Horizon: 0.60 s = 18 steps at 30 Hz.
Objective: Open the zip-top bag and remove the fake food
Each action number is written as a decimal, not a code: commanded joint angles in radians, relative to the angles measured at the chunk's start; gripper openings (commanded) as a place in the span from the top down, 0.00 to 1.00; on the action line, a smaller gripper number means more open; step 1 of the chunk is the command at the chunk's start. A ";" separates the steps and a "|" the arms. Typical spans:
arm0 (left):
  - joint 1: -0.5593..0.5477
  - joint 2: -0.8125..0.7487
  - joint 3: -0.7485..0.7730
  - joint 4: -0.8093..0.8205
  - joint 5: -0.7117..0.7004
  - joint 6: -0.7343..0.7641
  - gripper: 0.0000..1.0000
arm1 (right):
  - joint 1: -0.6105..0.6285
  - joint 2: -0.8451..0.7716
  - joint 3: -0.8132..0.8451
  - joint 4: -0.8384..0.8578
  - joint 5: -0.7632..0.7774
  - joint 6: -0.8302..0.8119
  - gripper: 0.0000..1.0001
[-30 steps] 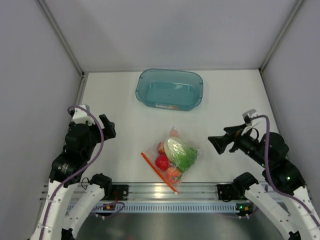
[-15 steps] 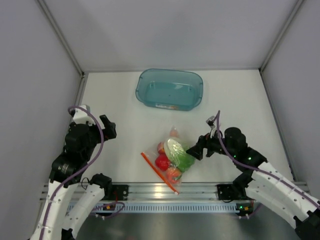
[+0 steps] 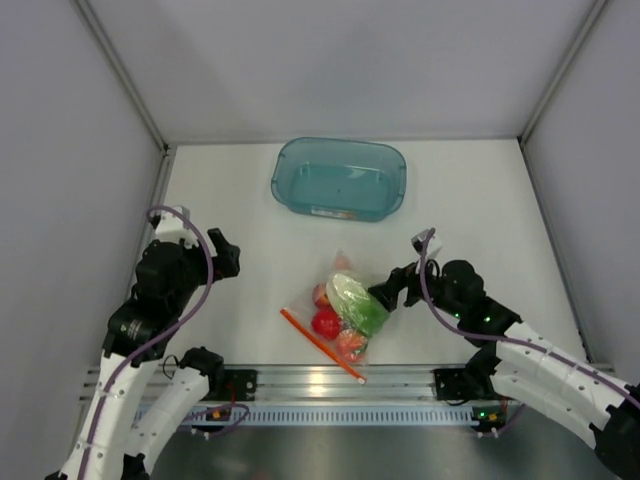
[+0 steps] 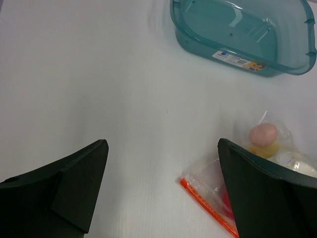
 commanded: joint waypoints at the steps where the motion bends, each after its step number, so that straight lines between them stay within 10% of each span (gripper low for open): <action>1: -0.003 0.014 -0.007 0.057 0.038 0.009 0.01 | 0.016 0.012 0.040 0.045 0.032 -0.076 0.06; 11: -0.004 0.027 -0.010 0.070 0.095 0.020 0.01 | 0.015 0.298 0.099 0.178 -0.269 -0.110 0.07; 18: -0.005 0.033 -0.010 0.073 0.113 0.023 0.01 | 0.015 0.291 0.069 0.180 -0.200 -0.067 0.90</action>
